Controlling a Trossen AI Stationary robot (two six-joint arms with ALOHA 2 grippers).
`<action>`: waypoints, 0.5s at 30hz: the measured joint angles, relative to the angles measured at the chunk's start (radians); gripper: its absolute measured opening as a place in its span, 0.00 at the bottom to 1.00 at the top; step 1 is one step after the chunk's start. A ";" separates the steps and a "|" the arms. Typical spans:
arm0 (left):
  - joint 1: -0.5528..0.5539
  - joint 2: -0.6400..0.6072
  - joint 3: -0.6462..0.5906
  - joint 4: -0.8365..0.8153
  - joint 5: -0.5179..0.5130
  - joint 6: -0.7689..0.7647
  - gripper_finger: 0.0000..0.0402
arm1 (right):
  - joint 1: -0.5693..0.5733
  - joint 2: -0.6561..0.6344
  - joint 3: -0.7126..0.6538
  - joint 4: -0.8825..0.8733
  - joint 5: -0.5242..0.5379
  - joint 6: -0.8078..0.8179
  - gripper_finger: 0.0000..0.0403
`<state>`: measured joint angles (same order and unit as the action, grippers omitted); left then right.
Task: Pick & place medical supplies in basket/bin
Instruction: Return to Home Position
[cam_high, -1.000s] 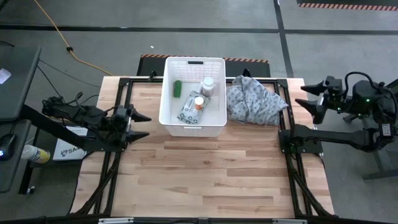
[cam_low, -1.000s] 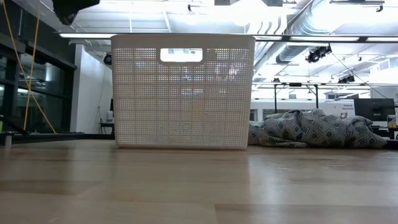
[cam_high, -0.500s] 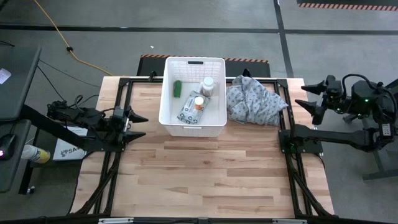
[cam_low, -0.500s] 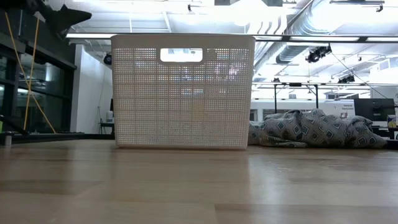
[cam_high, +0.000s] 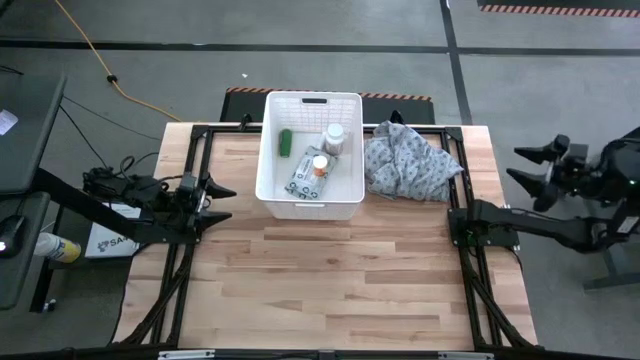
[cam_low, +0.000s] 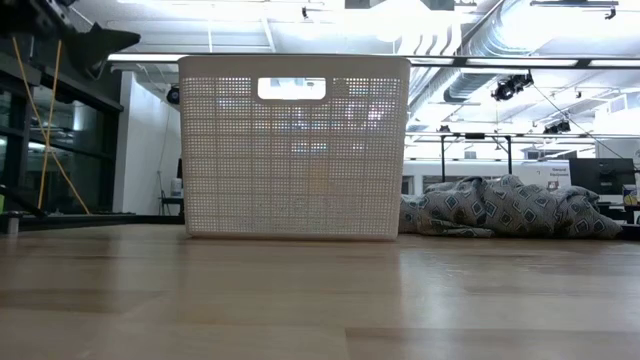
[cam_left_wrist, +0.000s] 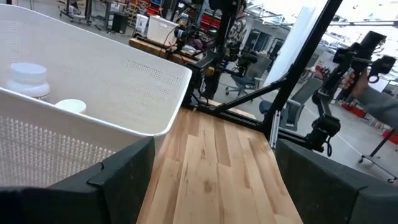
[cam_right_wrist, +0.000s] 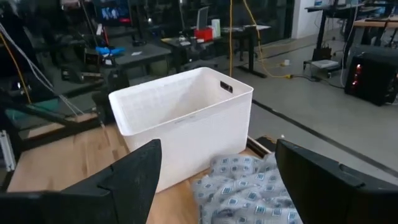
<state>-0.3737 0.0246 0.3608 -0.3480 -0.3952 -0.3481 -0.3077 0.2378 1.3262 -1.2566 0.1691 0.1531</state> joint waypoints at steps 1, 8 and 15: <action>0.000 -0.005 -0.003 0.001 0.000 0.000 0.91 | 0.000 -0.015 -0.002 -0.011 0.003 0.008 0.76; 0.000 -0.018 -0.032 0.001 0.000 -0.004 0.90 | 0.000 -0.141 -0.167 0.055 0.003 0.051 0.76; 0.000 -0.018 -0.071 0.022 -0.012 -0.041 0.91 | 0.001 -0.229 -0.367 0.199 -0.022 0.064 0.76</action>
<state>-0.3737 0.0067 0.2899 -0.3256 -0.4068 -0.3894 -0.3069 0.0091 0.9596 -1.0576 0.1470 0.2175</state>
